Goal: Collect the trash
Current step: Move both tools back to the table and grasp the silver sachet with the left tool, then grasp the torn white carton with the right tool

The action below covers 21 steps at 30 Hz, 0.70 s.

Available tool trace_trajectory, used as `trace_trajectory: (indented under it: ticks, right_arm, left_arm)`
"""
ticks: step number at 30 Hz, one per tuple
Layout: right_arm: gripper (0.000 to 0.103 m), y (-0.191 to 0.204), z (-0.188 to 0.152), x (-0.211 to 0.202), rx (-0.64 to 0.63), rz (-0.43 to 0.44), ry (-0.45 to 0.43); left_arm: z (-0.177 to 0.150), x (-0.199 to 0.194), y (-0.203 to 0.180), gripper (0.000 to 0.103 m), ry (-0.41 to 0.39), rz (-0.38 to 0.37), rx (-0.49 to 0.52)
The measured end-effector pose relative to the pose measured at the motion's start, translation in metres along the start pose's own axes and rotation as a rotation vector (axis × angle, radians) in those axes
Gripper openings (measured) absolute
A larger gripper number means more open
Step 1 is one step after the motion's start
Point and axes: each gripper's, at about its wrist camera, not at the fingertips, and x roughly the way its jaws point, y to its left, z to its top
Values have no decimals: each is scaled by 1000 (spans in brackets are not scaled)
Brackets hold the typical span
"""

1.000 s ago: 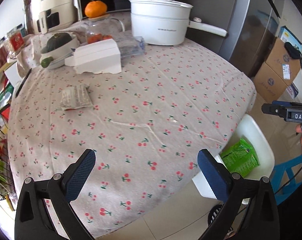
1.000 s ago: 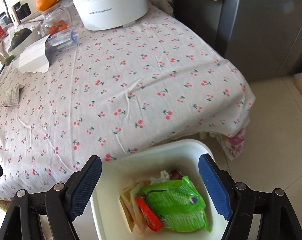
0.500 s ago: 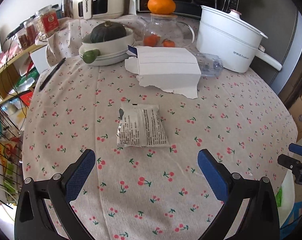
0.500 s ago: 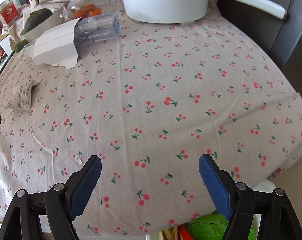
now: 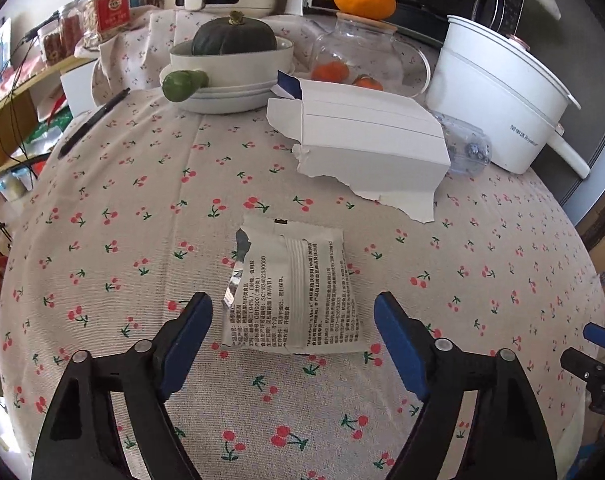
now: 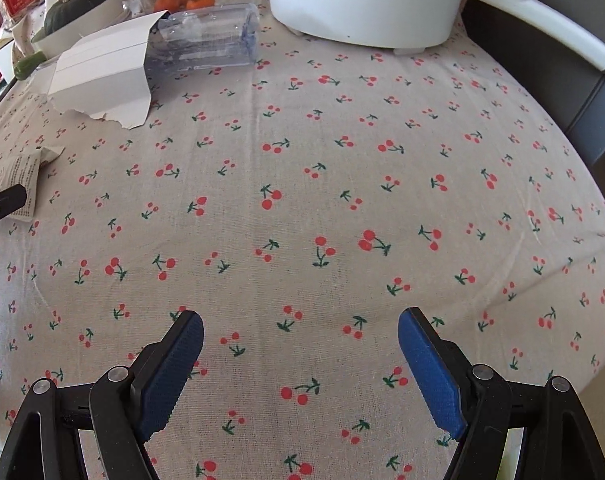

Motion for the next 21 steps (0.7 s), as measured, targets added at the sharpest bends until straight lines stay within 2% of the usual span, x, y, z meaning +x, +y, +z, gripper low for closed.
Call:
trace_trajectory:
  ticks: [1, 3, 5, 7, 8, 10, 11, 12, 21]
  right_arm:
    - [83, -2, 0, 1, 9, 0, 2]
    - [83, -6, 0, 1, 27, 1, 7]
    - [83, -8, -2, 0, 41, 0, 11]
    - [83, -10, -3, -1, 51, -6, 11]
    - [83, -10, -3, -2, 54, -9, 10]
    - [83, -10, -4, -5, 58, -14, 5]
    - [83, -10, -4, -6, 60, -15, 3]
    - [83, -10, -4, -8, 61, -18, 0]
    - [83, -1, -6, -14, 53, -26, -11]
  left_arm:
    - [0, 2, -1, 74, 5, -18, -2]
    - [-1, 6, -5, 57, 18, -33, 3]
    - [-1, 6, -8, 52, 4, -35, 9]
    - [-1, 4, -9, 44, -1, -57, 0]
    - [-1, 3, -9, 36, -7, -70, -3]
    - [0, -2, -10, 32, -14, -83, 0]
    - [0, -5, -11, 25, -16, -93, 5]
    - [0, -8, -11, 12, -21, -101, 9]
    - [2, -53, 1, 9, -62, -162, 18]
